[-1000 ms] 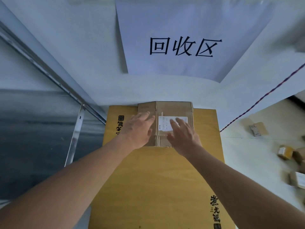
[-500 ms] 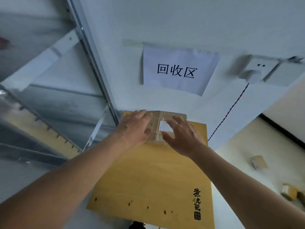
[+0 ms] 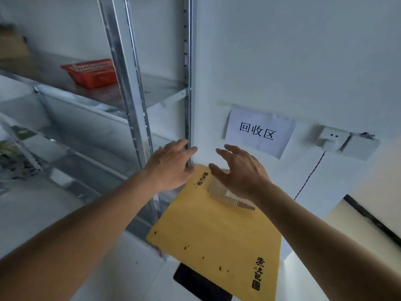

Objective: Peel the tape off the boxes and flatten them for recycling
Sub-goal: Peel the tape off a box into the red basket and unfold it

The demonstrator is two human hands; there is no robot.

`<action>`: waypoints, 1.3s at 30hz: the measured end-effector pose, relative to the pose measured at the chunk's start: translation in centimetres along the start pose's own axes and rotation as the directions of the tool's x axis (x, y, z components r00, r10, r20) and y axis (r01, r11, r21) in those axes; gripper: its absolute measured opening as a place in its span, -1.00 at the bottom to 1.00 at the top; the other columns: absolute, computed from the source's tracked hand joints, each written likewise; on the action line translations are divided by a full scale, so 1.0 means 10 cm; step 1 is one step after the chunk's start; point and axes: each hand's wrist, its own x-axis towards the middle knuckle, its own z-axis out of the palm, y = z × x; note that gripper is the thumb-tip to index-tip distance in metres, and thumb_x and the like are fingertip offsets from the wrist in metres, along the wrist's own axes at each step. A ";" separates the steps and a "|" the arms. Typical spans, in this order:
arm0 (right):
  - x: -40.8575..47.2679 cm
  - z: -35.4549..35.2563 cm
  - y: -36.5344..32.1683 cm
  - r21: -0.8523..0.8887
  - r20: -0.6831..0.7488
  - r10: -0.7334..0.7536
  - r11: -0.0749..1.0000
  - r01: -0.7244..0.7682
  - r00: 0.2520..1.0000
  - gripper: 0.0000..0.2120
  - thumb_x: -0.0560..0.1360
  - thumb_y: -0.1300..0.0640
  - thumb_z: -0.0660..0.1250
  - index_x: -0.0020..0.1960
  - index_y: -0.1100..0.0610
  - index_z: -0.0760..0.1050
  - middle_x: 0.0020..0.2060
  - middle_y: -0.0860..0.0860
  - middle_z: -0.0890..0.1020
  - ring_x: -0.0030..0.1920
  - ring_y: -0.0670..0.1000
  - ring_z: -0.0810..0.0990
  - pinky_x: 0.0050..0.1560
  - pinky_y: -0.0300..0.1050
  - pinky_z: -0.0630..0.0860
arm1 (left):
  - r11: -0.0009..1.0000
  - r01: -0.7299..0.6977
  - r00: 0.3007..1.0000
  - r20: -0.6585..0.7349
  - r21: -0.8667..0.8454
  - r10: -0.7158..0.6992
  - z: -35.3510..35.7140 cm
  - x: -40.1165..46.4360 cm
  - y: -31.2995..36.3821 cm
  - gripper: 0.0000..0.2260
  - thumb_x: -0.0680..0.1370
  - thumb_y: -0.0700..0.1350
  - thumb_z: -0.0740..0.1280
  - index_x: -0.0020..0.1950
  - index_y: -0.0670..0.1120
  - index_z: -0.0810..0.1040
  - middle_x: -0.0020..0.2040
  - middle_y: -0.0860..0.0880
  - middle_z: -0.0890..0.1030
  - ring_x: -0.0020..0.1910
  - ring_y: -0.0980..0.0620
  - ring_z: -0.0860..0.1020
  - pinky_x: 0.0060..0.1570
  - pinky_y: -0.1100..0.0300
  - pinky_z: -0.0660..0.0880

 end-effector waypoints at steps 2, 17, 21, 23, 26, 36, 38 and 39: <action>0.01 -0.10 -0.21 -0.015 -0.014 -0.038 0.999 0.038 0.999 -0.34 0.62 -0.38 0.06 0.61 -0.07 0.26 0.61 -0.01 0.27 0.59 0.05 0.25 0.52 0.06 0.26 | 1.000 0.025 0.998 -0.051 0.002 -0.025 -0.19 -0.16 -0.12 -0.46 0.68 0.19 0.16 0.64 0.09 0.22 0.64 -0.02 0.19 0.58 -0.09 0.24 0.48 -0.18 0.32; 0.98 -0.29 -2.66 -0.007 -0.144 -0.252 0.967 0.253 0.957 -0.34 0.61 -0.39 0.04 0.59 -0.07 0.27 0.61 0.02 0.28 0.56 0.13 0.32 0.47 0.14 0.35 | 0.982 0.122 0.975 -0.202 0.142 -0.092 -1.40 -1.06 -2.35 -0.48 0.65 0.25 0.14 0.59 0.12 0.29 0.59 -0.01 0.31 0.54 -0.08 0.31 0.47 -0.19 0.33; 1.34 -0.16 -3.45 0.056 -0.206 -0.266 0.957 0.283 0.941 -0.46 0.62 -0.31 0.14 0.53 -0.11 0.35 0.51 -0.01 0.44 0.43 0.16 0.47 0.34 0.13 0.49 | 0.979 0.133 0.970 -0.221 0.155 -0.097 -1.66 -1.19 -3.13 -0.47 0.65 0.27 0.11 0.59 0.14 0.27 0.53 0.02 0.39 0.46 -0.09 0.40 0.44 -0.16 0.34; 1.52 -0.06 -3.80 0.072 -0.195 -0.275 0.953 0.293 0.942 -0.47 0.62 -0.29 0.15 0.53 -0.13 0.34 0.49 -0.04 0.45 0.41 0.14 0.48 0.32 0.12 0.51 | 0.982 0.122 0.971 -0.224 0.144 -0.088 -1.75 -1.24 -3.49 -0.46 0.65 0.26 0.12 0.61 0.13 0.26 0.56 0.02 0.36 0.48 -0.08 0.38 0.49 -0.16 0.29; 1.84 0.11 -4.30 0.072 -0.168 -0.312 0.942 0.327 0.935 -0.48 0.62 -0.27 0.16 0.54 -0.14 0.33 0.49 -0.06 0.43 0.40 0.12 0.48 0.32 0.08 0.50 | 0.982 0.147 0.960 -0.254 0.116 -0.114 -1.85 -1.28 -4.02 -0.45 0.65 0.24 0.16 0.62 0.11 0.27 0.55 0.02 0.37 0.48 -0.09 0.38 0.47 -0.06 0.28; 3.51 0.66 -5.59 0.101 -0.171 -0.383 0.910 0.403 0.908 -0.41 0.61 -0.28 0.21 0.55 -0.04 0.35 0.58 0.05 0.32 0.54 0.15 0.34 0.50 0.13 0.35 | 0.972 0.225 0.941 -0.275 0.072 -0.198 -2.00 -0.92 -6.01 -0.48 0.66 0.21 0.22 0.61 0.16 0.28 0.59 0.03 0.30 0.53 -0.07 0.32 0.44 -0.07 0.35; 3.93 0.82 -5.80 0.120 -0.176 -0.397 0.900 0.420 0.901 -0.41 0.60 -0.28 0.22 0.55 -0.05 0.35 0.58 0.04 0.31 0.52 0.16 0.36 0.49 0.14 0.36 | 0.966 0.245 0.935 -0.281 0.080 -0.214 -1.99 -0.74 -6.45 -0.47 0.66 0.22 0.21 0.62 0.16 0.26 0.61 0.03 0.28 0.55 -0.07 0.31 0.44 -0.10 0.36; 4.15 0.90 -5.91 0.130 -0.174 -0.401 0.896 0.425 0.899 -0.41 0.60 -0.29 0.22 0.55 -0.06 0.35 0.59 0.03 0.30 0.52 0.16 0.37 0.48 0.16 0.37 | 0.963 0.257 0.932 -0.283 0.079 -0.226 -1.98 -0.65 -6.66 -0.46 0.66 0.23 0.21 0.63 0.16 0.26 0.62 0.03 0.27 0.55 -0.07 0.31 0.44 -0.10 0.35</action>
